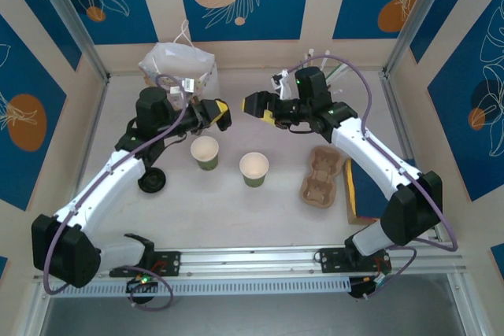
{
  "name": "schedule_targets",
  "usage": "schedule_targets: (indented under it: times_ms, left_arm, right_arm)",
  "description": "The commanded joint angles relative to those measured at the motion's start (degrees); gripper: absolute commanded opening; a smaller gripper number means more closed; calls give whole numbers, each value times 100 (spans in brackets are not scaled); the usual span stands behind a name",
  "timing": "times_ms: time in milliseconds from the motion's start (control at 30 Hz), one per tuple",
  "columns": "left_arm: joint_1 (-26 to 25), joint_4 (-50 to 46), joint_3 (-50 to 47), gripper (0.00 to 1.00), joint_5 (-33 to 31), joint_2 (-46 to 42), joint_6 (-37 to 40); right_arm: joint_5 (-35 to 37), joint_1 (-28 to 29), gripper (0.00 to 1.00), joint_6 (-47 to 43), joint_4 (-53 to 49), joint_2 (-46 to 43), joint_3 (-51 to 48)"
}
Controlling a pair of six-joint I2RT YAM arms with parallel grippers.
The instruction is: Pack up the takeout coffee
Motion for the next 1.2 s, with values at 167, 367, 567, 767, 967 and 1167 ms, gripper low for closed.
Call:
schedule_targets:
  times_ms: [167,367,567,767,967,1167]
  left_arm:
    - [-124,1664,116,6,509,377,-788]
    - [-238,2209,191,7,653,639,-1037]
    - [-384,2965,233,6,697,972,-1496]
    - [-426,3396,226,6,628,1119,-1841]
    - [-480,3496,230,6,614,1146,-1933]
    - [-493,3519,149,6,558,1120,-1972]
  right_arm:
    - [-1102,-323,100,1305,1360,-428,-631]
    - [-1455,-446,100,1838,1940,-466,-845]
    - [-1623,-470,100,2075,2211,-508,-952]
    - [-1840,-561,99,2436,2728,-458,-1144]
    - [-1958,-599,96,2625,2997,-401,-1222]
    - [-2123,-716,94,3157,3707,-258,-1397]
